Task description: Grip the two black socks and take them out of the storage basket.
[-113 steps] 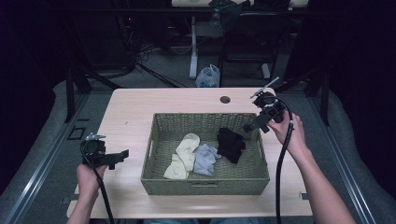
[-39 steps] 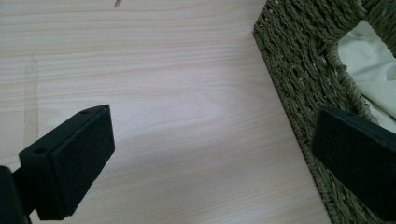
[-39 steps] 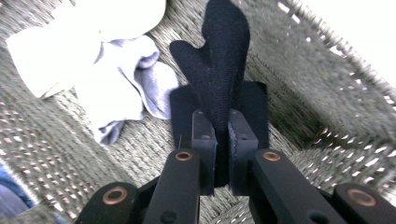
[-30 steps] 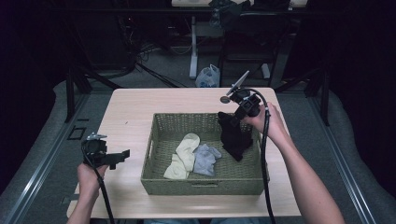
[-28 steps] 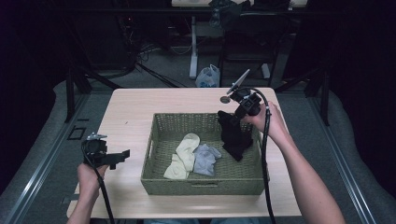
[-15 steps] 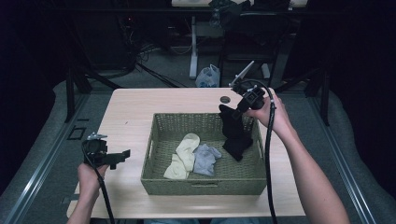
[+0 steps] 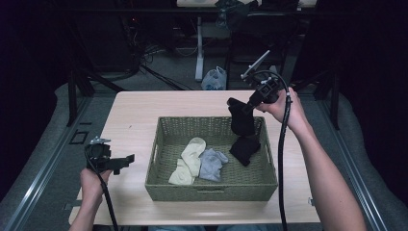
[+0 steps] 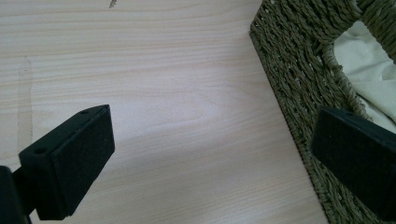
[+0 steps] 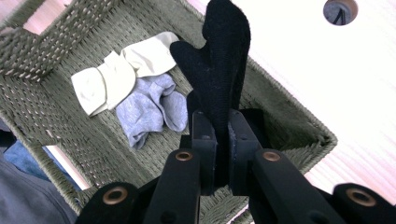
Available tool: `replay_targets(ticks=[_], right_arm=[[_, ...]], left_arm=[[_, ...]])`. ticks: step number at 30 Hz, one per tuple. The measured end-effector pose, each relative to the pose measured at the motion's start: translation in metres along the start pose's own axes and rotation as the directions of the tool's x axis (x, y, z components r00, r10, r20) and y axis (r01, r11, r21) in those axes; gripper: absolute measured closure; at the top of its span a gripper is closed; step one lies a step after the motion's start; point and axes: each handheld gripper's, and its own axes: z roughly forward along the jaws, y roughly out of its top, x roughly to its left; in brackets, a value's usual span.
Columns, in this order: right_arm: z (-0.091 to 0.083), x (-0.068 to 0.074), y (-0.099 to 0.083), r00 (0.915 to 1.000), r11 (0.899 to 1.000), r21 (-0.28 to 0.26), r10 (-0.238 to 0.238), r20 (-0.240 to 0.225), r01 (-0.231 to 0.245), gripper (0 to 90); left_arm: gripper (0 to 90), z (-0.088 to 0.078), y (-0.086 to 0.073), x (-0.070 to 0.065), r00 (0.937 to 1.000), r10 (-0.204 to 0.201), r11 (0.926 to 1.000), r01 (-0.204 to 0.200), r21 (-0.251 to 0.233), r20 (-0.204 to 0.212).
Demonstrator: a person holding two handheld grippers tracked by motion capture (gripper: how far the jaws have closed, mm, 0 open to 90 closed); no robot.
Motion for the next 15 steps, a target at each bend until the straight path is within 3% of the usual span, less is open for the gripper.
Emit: replay_targets(ticks=[15], right_arm=[[-0.029, -0.004, 0.003, 0.9998, 0.999, -0.037, 0.005, 0.021, -0.004, 84.3]], left_arm=[[0.0, 0.0, 0.0, 0.0, 1.0, 0.006, 0.9999, -0.006, 0.009, 0.003]])
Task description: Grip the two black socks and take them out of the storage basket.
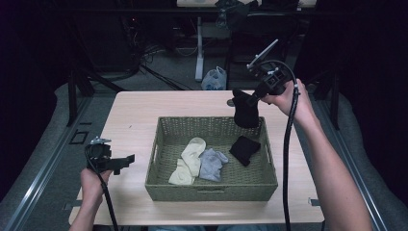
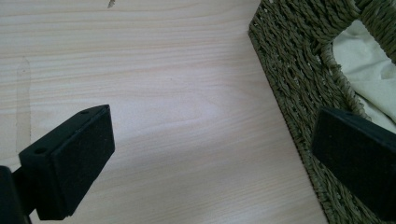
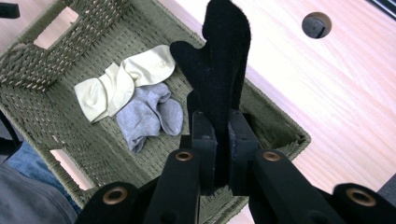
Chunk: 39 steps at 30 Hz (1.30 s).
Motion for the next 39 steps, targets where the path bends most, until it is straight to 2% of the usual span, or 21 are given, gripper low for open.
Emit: replay_targets(ticks=[13, 24, 32, 39], right_arm=[[-0.021, -0.013, -0.006, 0.9993, 1.0, -0.017, 0.027, 0.027, -0.026, 84.3], [-0.046, -0.037, -0.029, 0.9946, 0.995, -0.054, 0.084, 0.062, -0.081, 84.3], [-0.061, -0.06, -0.057, 0.9834, 0.987, -0.077, 0.151, 0.101, -0.143, 84.4], [-0.055, -0.08, -0.081, 0.9694, 0.977, -0.069, 0.21, 0.127, -0.202, 84.4]], left_arm=[[0.1, 0.0, 0.0, -0.001, 1.0, 0.003, 1.0, -0.003, -0.003, -0.001], [0.1, 0.0, 0.0, -0.001, 1.0, 0.002, 1.0, -0.002, -0.006, -0.006], [0.1, 0.0, 0.0, -0.002, 1.0, 0.002, 1.0, -0.002, -0.008, -0.006], [0.1, 0.001, 0.0, -0.002, 1.0, -0.002, 1.0, 0.002, -0.006, -0.006]])
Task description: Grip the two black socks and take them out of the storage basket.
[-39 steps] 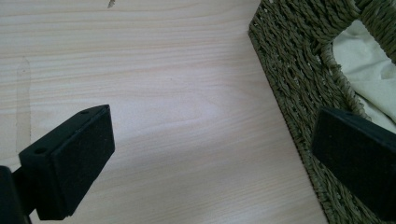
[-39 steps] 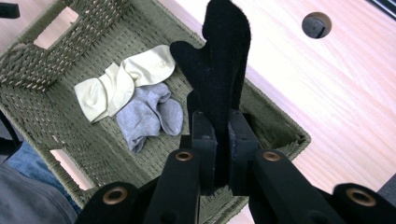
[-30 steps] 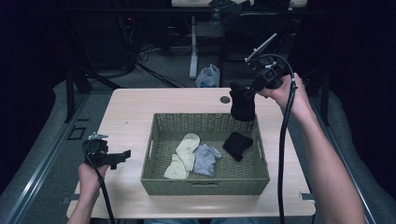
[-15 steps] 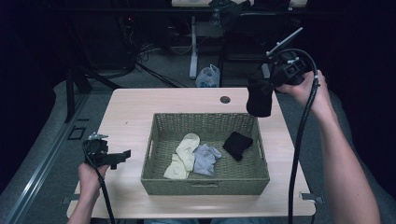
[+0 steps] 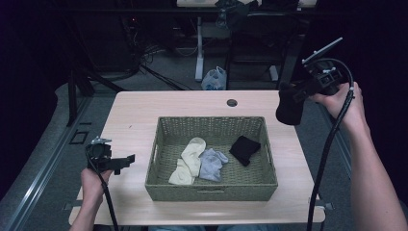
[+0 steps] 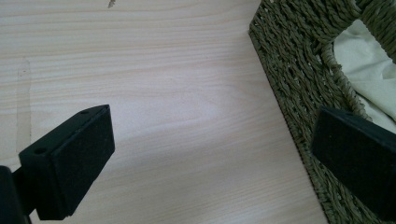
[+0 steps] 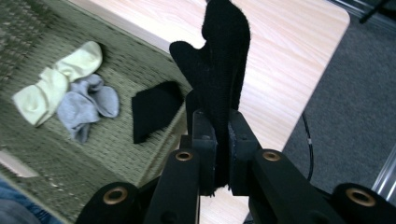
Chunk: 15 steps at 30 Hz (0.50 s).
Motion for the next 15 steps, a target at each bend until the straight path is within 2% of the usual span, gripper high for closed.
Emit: replay_targets(ticks=[8, 15], right_arm=[[0.024, -0.021, -0.021, 0.9974, 0.998, 0.015, 0.063, 0.035, -0.063, 84.4], [0.06, -0.031, -0.039, 0.9922, 0.992, 0.057, 0.111, 0.056, -0.114, 84.4]], left_arm=[[0.1, 0.0, 0.0, 0.0, 1.0, -0.003, 1.0, 0.003, 0.006, 0.002], [0.1, -0.001, 0.0, 0.001, 1.0, -0.002, 1.0, 0.002, 0.002, 0.005]])
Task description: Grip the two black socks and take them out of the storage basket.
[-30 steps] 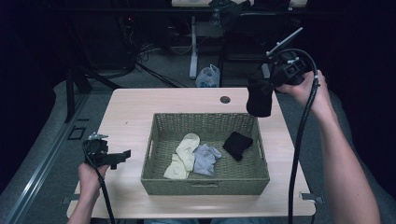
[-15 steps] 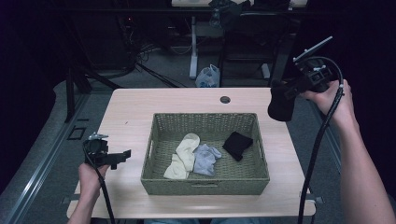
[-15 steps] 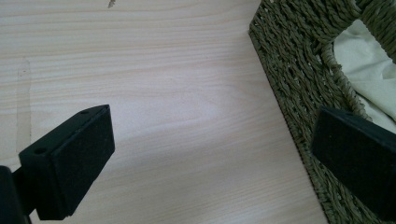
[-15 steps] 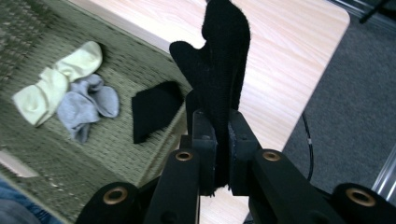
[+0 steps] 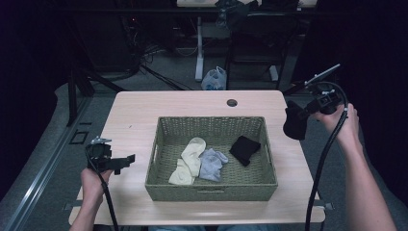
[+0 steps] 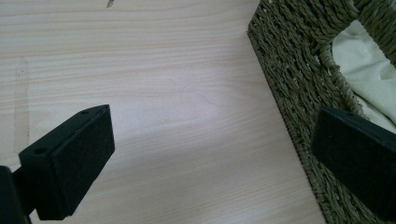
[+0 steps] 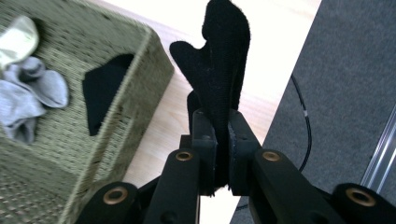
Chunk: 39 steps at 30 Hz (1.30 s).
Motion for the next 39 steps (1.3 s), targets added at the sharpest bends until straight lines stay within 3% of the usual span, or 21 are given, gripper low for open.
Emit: replay_targets(ticks=[8, 11, 12, 13, 16, 20, 21, 27, 32, 35, 36, 39], right_arm=[[0.055, -0.003, -0.019, 0.9998, 0.998, 0.059, 0.017, -0.011, -0.017, 84.4], [0.069, -0.005, -0.024, 0.9995, 0.997, 0.081, 0.02, -0.025, -0.018, 84.4], [0.076, -0.004, -0.027, 0.9989, 0.997, 0.065, 0.039, -0.027, -0.037, 84.3], [0.081, -0.005, -0.029, 0.9991, 0.996, 0.087, 0.033, -0.028, -0.03, 84.3], [0.092, -0.004, -0.034, 0.9984, 0.995, 0.083, 0.052, -0.022, -0.05, 84.3], [0.101, -0.007, -0.037, 0.999, 0.992, 0.12, 0.041, -0.02, -0.038, 84.2], [0.104, -0.007, -0.04, 0.9979, 0.993, 0.102, 0.063, -0.011, -0.062, 84.1], [0.122, -0.012, -0.046, 0.9975, 0.987, 0.144, 0.069, -0.014, -0.066, 81.0], [0.125, -0.013, -0.047, 0.9963, 0.987, 0.138, 0.086, 0.0, -0.086, 59.3], [0.11, -0.013, -0.045, 0.9964, 0.991, 0.11, 0.084, -0.013, -0.082, 41.9], [0.104, -0.011, -0.045, 0.9957, 0.993, 0.077, 0.092, -0.011, -0.091, 38.0], [0.09, -0.008, -0.043, 0.9978, 0.996, 0.06, 0.066, -0.012, -0.065, 25.0]], left_arm=[[0.0, 0.0, 0.0, 0.0, 1.0, -0.002, 1.0, 0.002, -0.007, 0.0], [0.0, 0.0, 0.0, 0.0, 1.0, -0.005, 1.0, 0.005, -0.005, 0.004], [0.0, 0.001, 0.0, 0.0, 1.0, -0.004, 1.0, 0.004, -0.006, 0.002], [0.0, 0.0, 0.0, 0.0, 1.0, -0.004, 1.0, 0.004, -0.007, 0.003], [0.0, 0.0, 0.0, 0.001, 1.0, -0.005, 1.0, 0.005, -0.004, 0.003], [0.0, 0.001, 0.0, 0.0, 1.0, -0.005, 1.0, 0.005, -0.006, 0.002], [0.0, 0.001, 0.0, 0.0, 1.0, -0.006, 1.0, 0.006, -0.006, 0.002], [0.0, 0.001, 0.0, 0.0, 1.0, -0.004, 1.0, 0.004, -0.006, 0.003], [0.0, 0.0, 0.0, 0.0, 1.0, -0.005, 1.0, 0.005, -0.008, 0.001], [0.0, 0.0, 0.0, 0.0, 1.0, -0.004, 1.0, 0.004, -0.009, 0.001], [0.0, 0.0, 0.0, 0.0, 1.0, -0.004, 1.0, 0.004, -0.009, 0.002], [0.0, 0.0, 0.0, 0.0, 1.0, -0.002, 0.9999, 0.002, -0.01, 0.001]])
